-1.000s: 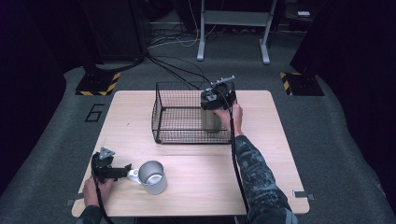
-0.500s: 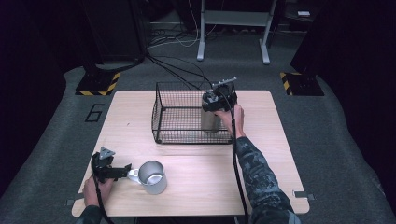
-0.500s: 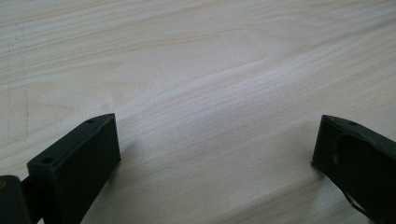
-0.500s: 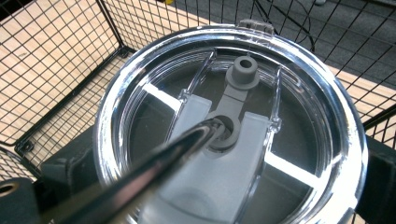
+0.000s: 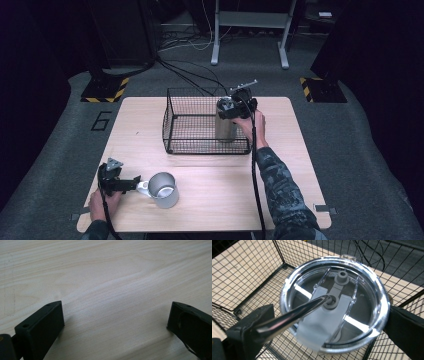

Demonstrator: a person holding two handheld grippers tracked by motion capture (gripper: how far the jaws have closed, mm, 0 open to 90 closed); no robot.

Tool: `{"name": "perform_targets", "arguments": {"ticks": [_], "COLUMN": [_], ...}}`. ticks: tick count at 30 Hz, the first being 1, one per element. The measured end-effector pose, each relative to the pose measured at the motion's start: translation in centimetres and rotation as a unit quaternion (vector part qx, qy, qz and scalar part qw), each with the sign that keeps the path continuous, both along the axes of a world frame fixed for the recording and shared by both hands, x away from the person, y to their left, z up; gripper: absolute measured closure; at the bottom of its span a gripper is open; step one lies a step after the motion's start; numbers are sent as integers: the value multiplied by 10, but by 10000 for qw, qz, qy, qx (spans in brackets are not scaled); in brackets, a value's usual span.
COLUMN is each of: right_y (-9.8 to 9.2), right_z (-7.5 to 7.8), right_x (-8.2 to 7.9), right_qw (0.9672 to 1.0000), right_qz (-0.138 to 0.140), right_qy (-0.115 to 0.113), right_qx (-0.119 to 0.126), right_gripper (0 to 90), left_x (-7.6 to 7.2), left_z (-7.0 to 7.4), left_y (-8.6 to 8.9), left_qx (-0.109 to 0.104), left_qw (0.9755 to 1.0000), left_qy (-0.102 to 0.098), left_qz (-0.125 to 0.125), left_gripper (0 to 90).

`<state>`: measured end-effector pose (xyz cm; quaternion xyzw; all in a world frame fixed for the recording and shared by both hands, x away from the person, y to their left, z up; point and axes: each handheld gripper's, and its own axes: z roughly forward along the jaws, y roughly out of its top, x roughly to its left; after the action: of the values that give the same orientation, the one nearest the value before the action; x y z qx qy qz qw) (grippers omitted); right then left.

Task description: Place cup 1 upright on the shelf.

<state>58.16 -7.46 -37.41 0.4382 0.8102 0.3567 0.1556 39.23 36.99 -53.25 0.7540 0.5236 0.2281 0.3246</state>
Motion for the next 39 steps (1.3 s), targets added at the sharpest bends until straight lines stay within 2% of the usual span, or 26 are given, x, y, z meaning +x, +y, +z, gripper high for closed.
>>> {"name": "perform_targets", "arguments": {"ticks": [6,9,17,25,30,39], "right_y": [-4,-5,-13,-23,-32,-52], "right_z": [14,19,24,29,29,18], "right_x": [-15,-23,-42,-68,-84,-109], "right_qw": [9998,9997,9989,9979,9966,9960], "right_qz": [97,146,267,387,466,465], "right_qy": [-155,-201,-377,-524,-671,-729], "right_qx": [34,-36,-2,37,127,204], "right_gripper": [0,0,0,0,0,0], "left_x": [0,0,0,0,0,0], "left_z": [0,0,0,0,0,0], "left_y": [0,0,0,0,0,0], "left_qx": [2,-1,0,1,3,2], "left_qw": [10000,10000,10000,10000,10000,10000], "left_qy": [2,4,-1,1,2,1], "left_qz": [-1,-1,2,-1,-2,0], "left_gripper": [4,4,4,4,4,4]}}
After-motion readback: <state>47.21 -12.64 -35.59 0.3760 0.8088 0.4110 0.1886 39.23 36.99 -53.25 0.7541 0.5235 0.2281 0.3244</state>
